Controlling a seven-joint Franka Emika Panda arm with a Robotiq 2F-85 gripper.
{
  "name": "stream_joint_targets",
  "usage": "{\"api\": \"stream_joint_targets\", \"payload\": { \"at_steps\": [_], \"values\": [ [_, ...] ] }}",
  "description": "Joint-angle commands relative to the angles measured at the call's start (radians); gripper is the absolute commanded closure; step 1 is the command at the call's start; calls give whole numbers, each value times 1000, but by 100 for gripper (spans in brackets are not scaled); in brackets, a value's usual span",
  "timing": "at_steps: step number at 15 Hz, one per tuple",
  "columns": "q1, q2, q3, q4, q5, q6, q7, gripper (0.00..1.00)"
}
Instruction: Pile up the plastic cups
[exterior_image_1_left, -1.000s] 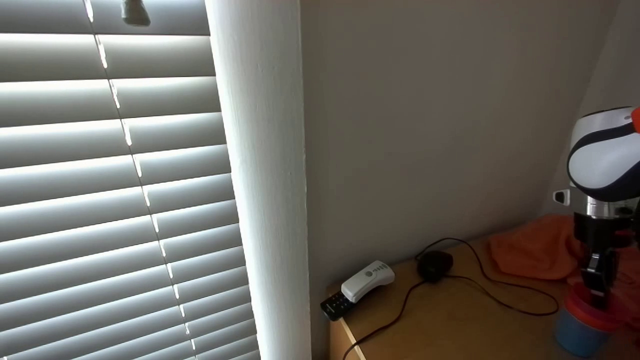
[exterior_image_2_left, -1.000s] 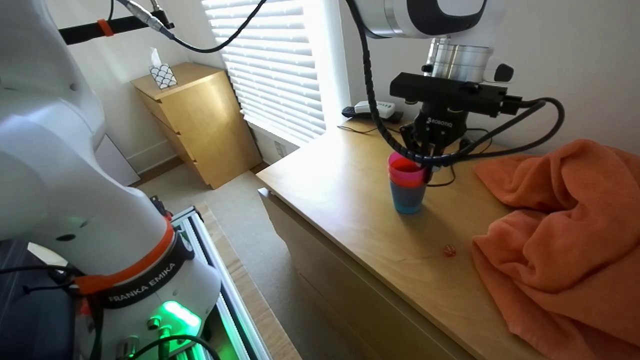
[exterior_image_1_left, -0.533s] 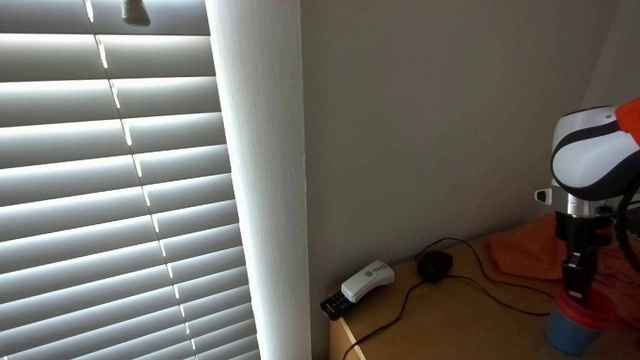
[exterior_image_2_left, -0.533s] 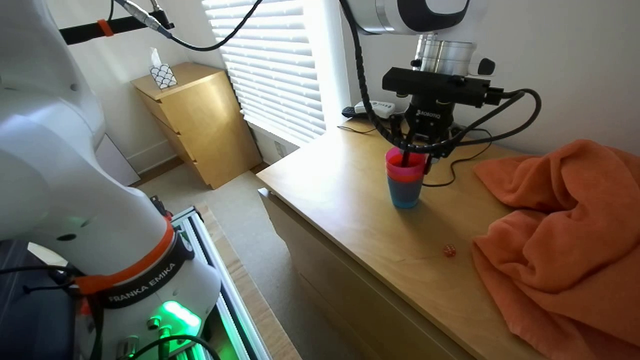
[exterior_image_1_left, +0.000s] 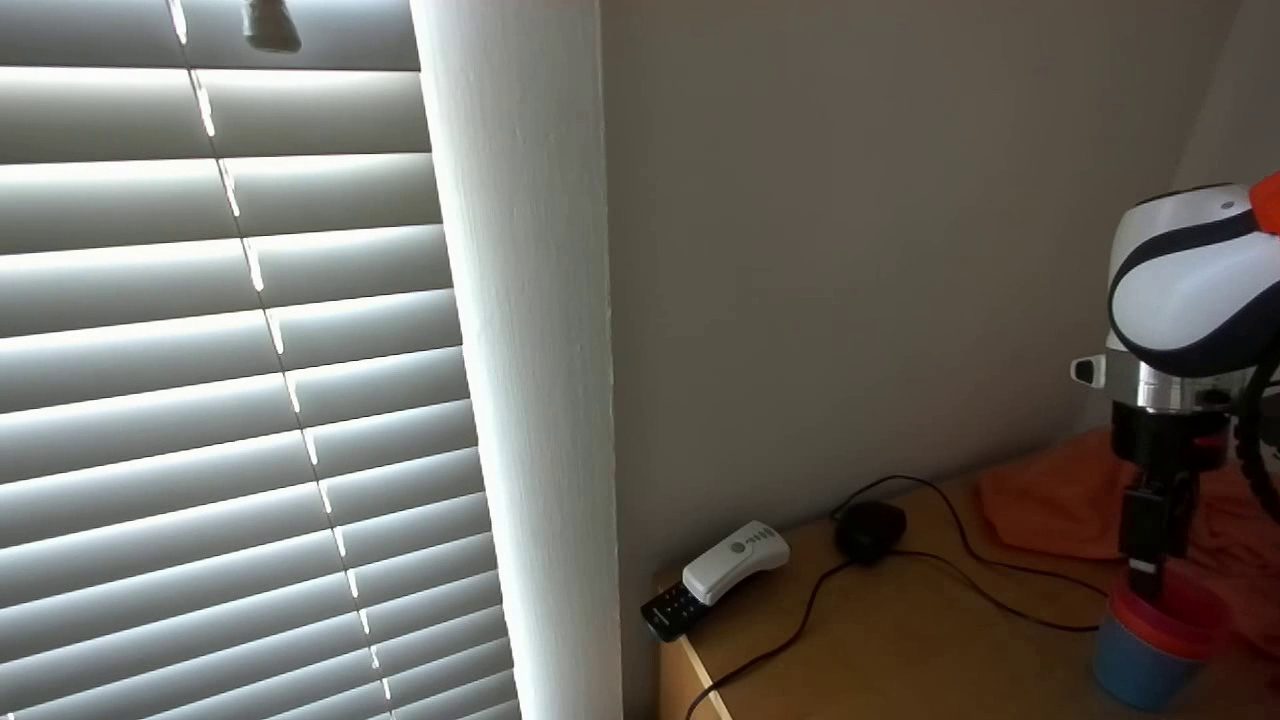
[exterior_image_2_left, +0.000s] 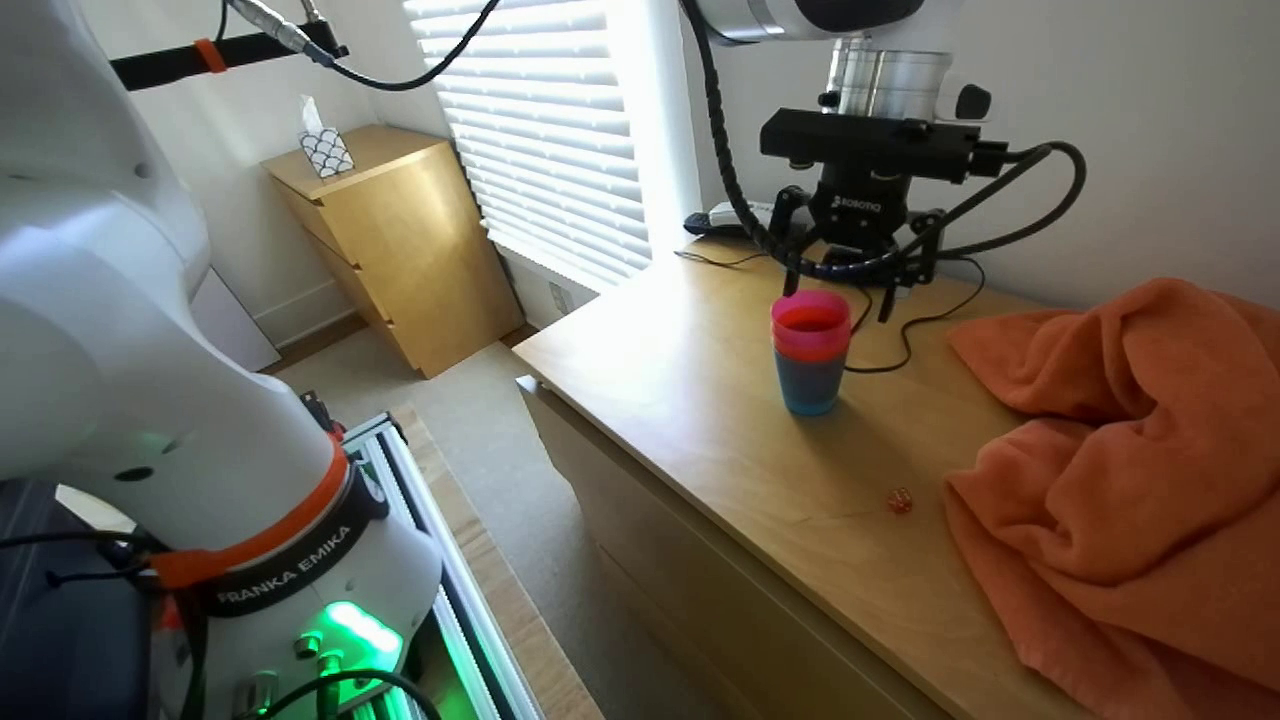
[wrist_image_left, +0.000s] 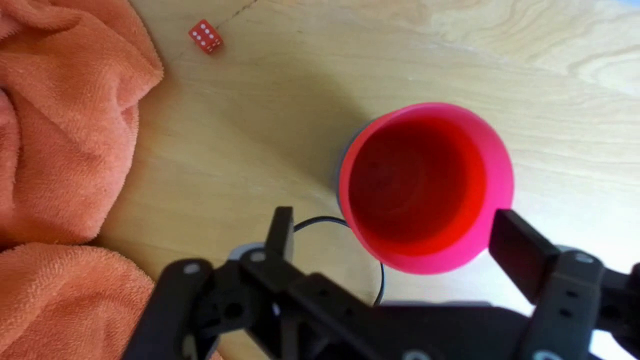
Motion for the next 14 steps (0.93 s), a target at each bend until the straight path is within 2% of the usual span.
{"api": "stream_joint_targets", "payload": {
  "at_steps": [1, 5, 10, 11, 14],
  "values": [
    [16, -94, -16, -39, -6, -52, 55, 0],
    [26, -181, -22, -57, -3, -139, 95, 0],
    [39, -267, -32, -83, -7, -177, 149, 0],
    [39, -211, -33, -36, -2, -167, 121, 0],
    [42, -219, -35, -34, -3, -168, 123, 0]
  ]
}}
